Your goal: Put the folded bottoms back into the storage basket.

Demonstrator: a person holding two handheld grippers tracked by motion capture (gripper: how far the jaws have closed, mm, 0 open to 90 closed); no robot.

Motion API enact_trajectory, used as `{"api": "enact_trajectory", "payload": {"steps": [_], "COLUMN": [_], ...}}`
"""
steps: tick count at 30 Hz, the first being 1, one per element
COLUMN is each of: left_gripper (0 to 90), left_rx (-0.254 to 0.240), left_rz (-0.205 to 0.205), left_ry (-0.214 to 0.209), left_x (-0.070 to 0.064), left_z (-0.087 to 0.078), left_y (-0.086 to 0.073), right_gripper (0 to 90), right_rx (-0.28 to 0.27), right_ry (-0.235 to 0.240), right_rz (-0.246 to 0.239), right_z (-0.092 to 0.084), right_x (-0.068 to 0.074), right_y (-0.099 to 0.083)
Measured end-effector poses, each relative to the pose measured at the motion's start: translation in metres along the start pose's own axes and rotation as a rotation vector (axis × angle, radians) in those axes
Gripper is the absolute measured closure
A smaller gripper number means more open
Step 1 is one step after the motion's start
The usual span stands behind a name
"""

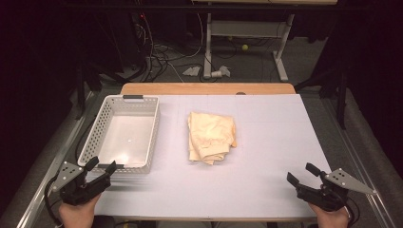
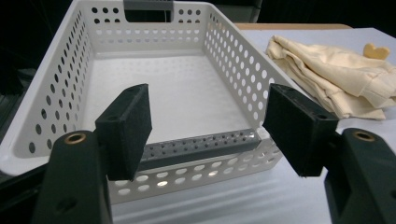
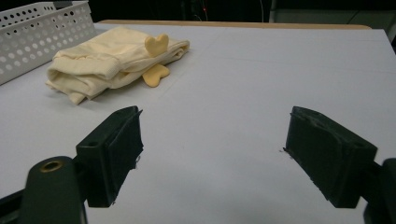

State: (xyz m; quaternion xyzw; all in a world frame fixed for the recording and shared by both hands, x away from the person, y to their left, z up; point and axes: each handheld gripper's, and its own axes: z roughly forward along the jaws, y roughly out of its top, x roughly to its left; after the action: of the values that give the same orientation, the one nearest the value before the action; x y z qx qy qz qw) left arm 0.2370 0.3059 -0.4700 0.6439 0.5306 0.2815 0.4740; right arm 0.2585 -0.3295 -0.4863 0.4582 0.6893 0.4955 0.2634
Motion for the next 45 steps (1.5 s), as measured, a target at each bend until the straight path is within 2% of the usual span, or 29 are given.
{"api": "enact_trajectory", "payload": {"steps": [2, 5, 8, 21, 26, 29, 45], "left_gripper": [30.7, 30.7, 30.7, 30.3, 30.5, 30.5, 30.6], "left_rx": [-0.004, -0.015, -0.017, -0.016, -0.007, -0.008, -0.009], "left_rz": [0.015, 0.051, 0.063, 0.057, 0.087, 0.090, 0.087], "left_ry": [0.018, 0.020, 0.019, -0.012, -0.025, -0.034, -0.054], "left_x": [-0.004, -0.009, -0.011, -0.020, -0.027, -0.029, -0.032], "left_z": [-0.001, -0.001, -0.001, 0.006, 0.011, 0.012, 0.015], "left_y": [0.001, 0.002, 0.003, 0.005, 0.006, 0.006, 0.007], "right_gripper": [19.2, 19.2, 19.2, 19.4, 19.5, 19.6, 19.7], "right_rx": [0.003, 0.004, -0.001, 0.000, 0.004, 0.005, 0.018], "right_ry": [0.003, 0.004, 0.008, 0.011, 0.011, 0.011, 0.016], "right_rz": [0.000, 0.000, -0.001, 0.001, 0.002, 0.005, 0.002], "right_z": [0.001, 0.001, 0.000, 0.001, 0.001, 0.001, 0.002], "right_x": [0.000, 0.000, 0.000, 0.000, 0.000, 0.000, 0.000], "right_y": [0.000, 0.000, 0.000, 0.000, 0.000, 0.000, 0.000]}}
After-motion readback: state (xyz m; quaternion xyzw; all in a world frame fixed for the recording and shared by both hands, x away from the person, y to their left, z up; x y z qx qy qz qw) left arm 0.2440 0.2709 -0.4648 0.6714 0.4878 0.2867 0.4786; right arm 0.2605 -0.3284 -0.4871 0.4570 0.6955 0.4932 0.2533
